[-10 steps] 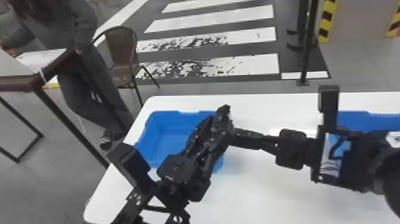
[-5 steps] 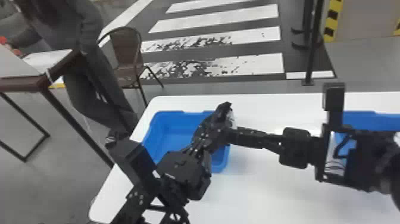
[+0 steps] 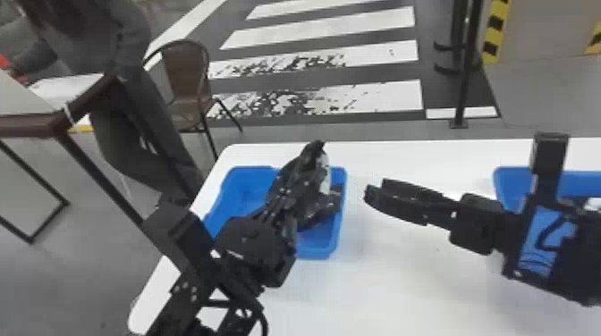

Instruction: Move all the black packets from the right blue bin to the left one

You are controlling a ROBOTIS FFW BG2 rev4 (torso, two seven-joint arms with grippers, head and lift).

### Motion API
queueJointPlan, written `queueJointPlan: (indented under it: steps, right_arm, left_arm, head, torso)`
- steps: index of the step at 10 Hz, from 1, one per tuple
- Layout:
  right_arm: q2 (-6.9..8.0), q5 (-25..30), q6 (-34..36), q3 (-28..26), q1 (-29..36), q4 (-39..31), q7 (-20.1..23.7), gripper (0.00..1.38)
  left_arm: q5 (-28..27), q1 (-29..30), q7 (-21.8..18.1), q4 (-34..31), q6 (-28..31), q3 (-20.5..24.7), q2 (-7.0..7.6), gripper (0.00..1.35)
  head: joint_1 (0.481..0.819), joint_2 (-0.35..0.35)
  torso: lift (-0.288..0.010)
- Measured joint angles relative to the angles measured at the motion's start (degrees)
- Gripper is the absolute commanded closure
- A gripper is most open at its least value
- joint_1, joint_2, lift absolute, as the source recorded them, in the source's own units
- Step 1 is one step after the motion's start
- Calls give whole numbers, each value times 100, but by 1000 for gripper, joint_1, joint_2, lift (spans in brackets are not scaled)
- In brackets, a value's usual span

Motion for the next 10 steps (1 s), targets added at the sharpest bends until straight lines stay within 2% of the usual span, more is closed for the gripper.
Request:
queueJointPlan:
  steps: [2, 4, 5, 6, 7, 8, 10]
  right_arm:
    - [37, 200, -17, -781, 736, -580, -180, 283]
    - [50, 212, -21, -1012, 948, -730, -173, 272]
    - [55, 236, -28, -1005, 953, -763, -174, 268]
    - [59, 254, -36, -973, 942, -801, -174, 246]
    - [50, 277, -53, -966, 939, -832, -174, 183]
    - [37, 340, -69, -1022, 952, -842, -174, 142]
    - [34, 709, -65, -1269, 960, -895, -203, 136]
  left_arm:
    - [-644, -335, 147, 598, -157, 147, -38, 1223]
    - [-1355, -1066, 196, 1858, -377, 198, -53, 1202]
    - [-1621, -1465, 201, 2620, -622, 237, -68, 730]
    - [-1775, -1745, 217, 3141, -788, 297, -78, 168]
    - [-1835, -1845, 217, 3298, -956, 342, -77, 48]
    - [-1681, -1801, 209, 3170, -1183, 391, -67, 154]
    - [-939, -1306, 212, 2230, -1424, 495, -100, 216]
  head:
    - [695, 249]
    - [695, 247]
    - [695, 257]
    - [695, 265]
    - [695, 273]
    - [695, 268]
    - [695, 236]
  torso:
    - [-140]
    - [-140]
    - [-140]
    - [-140]
    - [-140]
    - [-140]
    - [-140]
